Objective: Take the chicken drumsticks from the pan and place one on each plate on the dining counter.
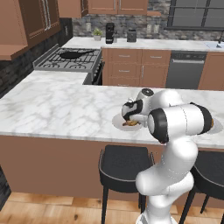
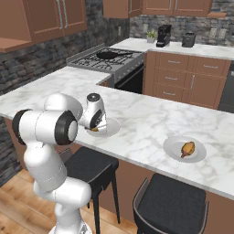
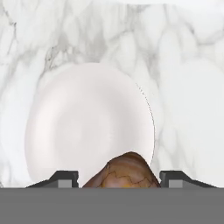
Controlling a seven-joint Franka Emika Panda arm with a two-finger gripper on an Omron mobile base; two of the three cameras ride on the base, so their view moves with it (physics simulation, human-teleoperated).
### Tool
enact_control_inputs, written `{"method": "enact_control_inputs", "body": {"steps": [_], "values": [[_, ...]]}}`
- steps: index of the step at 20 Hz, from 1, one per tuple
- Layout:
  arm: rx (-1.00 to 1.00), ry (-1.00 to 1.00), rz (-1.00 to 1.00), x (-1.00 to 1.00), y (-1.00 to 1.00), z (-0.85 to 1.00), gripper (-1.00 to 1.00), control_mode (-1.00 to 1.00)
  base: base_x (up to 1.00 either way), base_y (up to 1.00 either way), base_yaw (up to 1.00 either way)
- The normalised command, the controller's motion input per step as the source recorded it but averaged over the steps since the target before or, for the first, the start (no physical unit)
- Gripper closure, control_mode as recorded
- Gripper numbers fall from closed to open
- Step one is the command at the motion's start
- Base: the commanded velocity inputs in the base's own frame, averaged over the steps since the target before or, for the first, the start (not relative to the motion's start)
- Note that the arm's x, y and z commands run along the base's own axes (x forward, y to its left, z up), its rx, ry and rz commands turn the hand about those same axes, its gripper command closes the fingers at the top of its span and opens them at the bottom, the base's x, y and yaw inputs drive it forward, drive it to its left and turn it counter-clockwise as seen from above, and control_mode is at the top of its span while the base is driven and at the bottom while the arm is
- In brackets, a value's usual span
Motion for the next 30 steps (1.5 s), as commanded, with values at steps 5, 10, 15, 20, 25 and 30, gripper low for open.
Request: {"method": "enact_control_inputs", "body": {"steps": [5, 10, 15, 20, 25, 30], "values": [[0.02, 0.00, 0.00, 0.66, -0.07, -0.40, 1.00, -1.00, 0.00, 0.00, 0.00], [0.03, 0.00, 0.00, 0.65, -0.08, -0.35, 1.00, -1.00, 0.00, 0.00, 0.00], [0.04, 0.00, 0.00, 0.59, -0.13, -0.33, 1.00, -1.00, 0.00, 0.00, 0.00], [0.02, 0.00, 0.00, 0.45, -0.02, -0.19, -1.00, -1.00, 0.00, 0.00, 0.00], [0.06, -0.01, 0.00, 0.11, -0.03, -0.02, -1.00, -1.00, 0.00, 0.00, 0.00], [0.10, -0.08, 0.06, -0.26, -0.04, 0.28, -1.00, -1.00, 0.00, 0.00, 0.00]]}}
